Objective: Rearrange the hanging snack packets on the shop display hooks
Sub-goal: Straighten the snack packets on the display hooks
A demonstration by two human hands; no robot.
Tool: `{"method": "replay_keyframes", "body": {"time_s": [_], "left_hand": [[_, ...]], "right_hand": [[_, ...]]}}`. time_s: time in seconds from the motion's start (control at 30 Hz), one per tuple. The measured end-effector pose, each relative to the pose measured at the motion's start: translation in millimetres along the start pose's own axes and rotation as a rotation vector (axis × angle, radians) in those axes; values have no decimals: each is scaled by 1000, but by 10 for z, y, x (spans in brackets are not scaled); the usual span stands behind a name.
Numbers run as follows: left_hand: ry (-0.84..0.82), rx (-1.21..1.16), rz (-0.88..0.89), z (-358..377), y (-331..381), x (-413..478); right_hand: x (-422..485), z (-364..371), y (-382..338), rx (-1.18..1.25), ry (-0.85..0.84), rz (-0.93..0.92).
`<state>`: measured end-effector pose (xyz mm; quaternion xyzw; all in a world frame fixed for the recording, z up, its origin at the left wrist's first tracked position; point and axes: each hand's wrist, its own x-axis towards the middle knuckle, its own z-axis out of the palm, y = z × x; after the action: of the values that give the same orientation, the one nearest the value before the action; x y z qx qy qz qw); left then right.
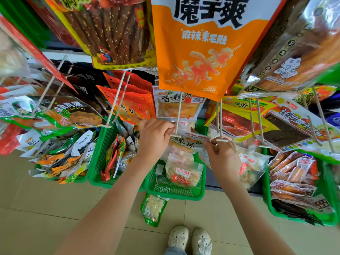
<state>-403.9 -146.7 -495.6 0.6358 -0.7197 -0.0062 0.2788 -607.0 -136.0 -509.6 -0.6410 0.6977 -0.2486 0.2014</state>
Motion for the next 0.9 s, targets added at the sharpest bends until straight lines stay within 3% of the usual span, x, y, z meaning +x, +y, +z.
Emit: {"method": "replay_keyframes", "body": {"time_s": [0.4, 0.63, 0.9], "left_hand": [[-92, -153, -93, -25, -45, 96], [-165, -239, -44, -54, -92, 147], [-105, -274, 61, 23, -144, 146]], "right_hand": [[35, -64, -90, 63, 40, 35], [46, 47, -86, 113, -8, 169], [84, 126, -87, 200, -21, 226]]}}
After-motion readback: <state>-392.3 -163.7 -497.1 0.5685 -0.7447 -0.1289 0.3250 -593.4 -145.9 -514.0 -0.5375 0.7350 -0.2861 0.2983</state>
